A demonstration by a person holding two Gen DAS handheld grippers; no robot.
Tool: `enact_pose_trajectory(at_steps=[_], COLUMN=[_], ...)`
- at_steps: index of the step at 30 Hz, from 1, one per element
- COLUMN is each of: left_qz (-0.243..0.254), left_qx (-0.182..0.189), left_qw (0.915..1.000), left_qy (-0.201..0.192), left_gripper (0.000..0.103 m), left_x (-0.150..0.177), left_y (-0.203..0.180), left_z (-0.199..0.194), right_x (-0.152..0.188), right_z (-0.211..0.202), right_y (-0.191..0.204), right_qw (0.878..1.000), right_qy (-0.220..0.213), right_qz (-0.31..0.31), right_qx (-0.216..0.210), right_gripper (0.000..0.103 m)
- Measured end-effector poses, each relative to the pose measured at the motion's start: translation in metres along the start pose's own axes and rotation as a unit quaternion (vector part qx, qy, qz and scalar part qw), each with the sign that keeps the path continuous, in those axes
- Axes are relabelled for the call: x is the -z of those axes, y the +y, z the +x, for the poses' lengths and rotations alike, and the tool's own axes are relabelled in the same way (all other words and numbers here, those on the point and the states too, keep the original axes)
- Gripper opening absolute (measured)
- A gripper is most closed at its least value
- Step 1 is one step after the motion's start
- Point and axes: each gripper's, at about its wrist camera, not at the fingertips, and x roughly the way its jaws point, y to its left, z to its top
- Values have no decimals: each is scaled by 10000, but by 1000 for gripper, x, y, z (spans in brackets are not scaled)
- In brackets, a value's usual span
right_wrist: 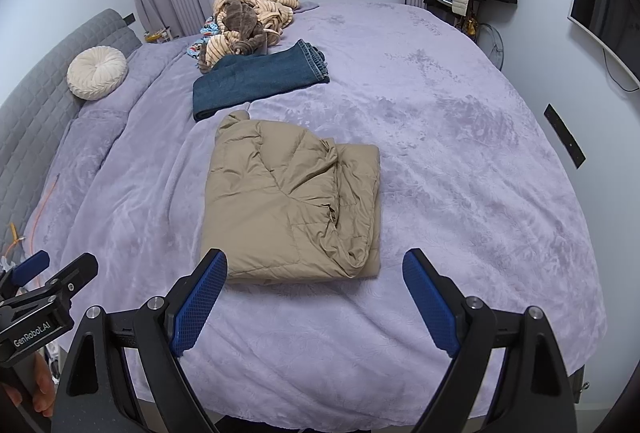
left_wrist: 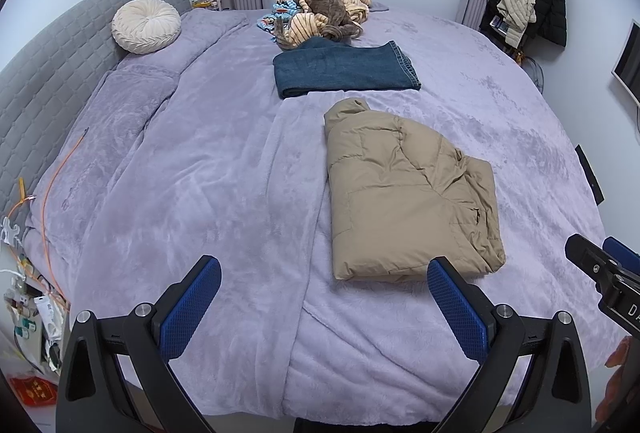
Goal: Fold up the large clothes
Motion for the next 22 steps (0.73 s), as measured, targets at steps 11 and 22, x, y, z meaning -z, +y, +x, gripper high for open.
enact_pose_trajectory(at_steps=[11,22], left_qz=[6,-92], left_qx=[12,30], left_qw=[10000,9999], left_qy=[-1,-25], left_gripper=[103,103], left_x=[0,4], left_y=[2,-2], left_z=[0,-7], right_x=[1,1], right_z=[-1,-1], right_y=[1,4], right_qw=[10000,10000], right_qy=[0,3], right_qz=[1,-6], right_qx=[5,11], right_gripper=[91,91])
